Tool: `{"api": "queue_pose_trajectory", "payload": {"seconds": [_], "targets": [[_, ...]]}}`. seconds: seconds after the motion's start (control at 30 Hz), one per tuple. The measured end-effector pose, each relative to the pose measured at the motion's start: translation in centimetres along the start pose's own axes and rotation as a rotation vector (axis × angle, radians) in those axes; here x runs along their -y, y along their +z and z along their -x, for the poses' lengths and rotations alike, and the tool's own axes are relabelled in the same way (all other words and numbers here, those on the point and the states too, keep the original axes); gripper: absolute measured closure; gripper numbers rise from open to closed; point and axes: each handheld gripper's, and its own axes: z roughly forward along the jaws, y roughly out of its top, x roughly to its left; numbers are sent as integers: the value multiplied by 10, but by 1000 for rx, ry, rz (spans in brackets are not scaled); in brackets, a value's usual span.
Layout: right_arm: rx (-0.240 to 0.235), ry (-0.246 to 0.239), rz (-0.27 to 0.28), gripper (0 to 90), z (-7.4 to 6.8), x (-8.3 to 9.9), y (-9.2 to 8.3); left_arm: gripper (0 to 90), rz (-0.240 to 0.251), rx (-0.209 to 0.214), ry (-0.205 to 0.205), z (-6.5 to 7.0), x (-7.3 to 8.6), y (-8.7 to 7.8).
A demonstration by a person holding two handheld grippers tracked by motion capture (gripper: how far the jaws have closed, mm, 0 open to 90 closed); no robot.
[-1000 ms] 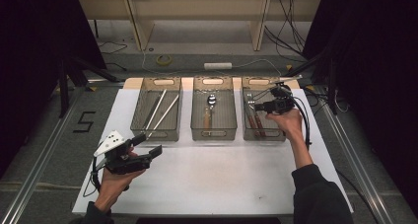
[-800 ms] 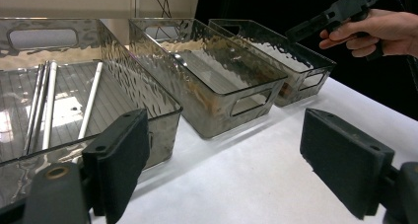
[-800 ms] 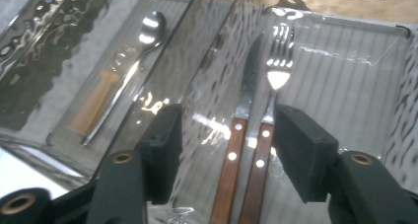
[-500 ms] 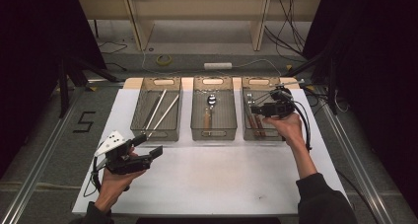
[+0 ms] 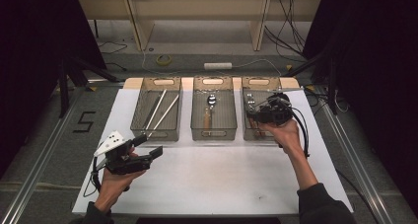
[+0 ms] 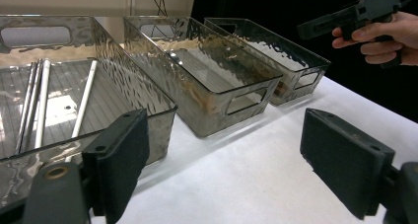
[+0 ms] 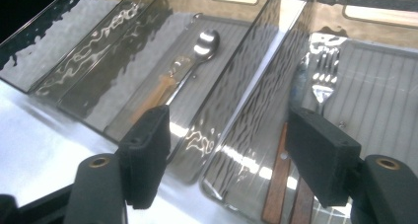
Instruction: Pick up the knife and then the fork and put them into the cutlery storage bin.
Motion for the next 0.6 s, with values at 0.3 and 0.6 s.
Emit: {"api": "queue_pose_trajectory", "payload": {"seconds": [0.3,0.6], "targets": [[-25,-23,29,333,-11,12,-5,186,-2,2,2,0,0,0],[-83,-34,74,320,-24,27,-12,186,-6,9,4,1,0,1]]}}
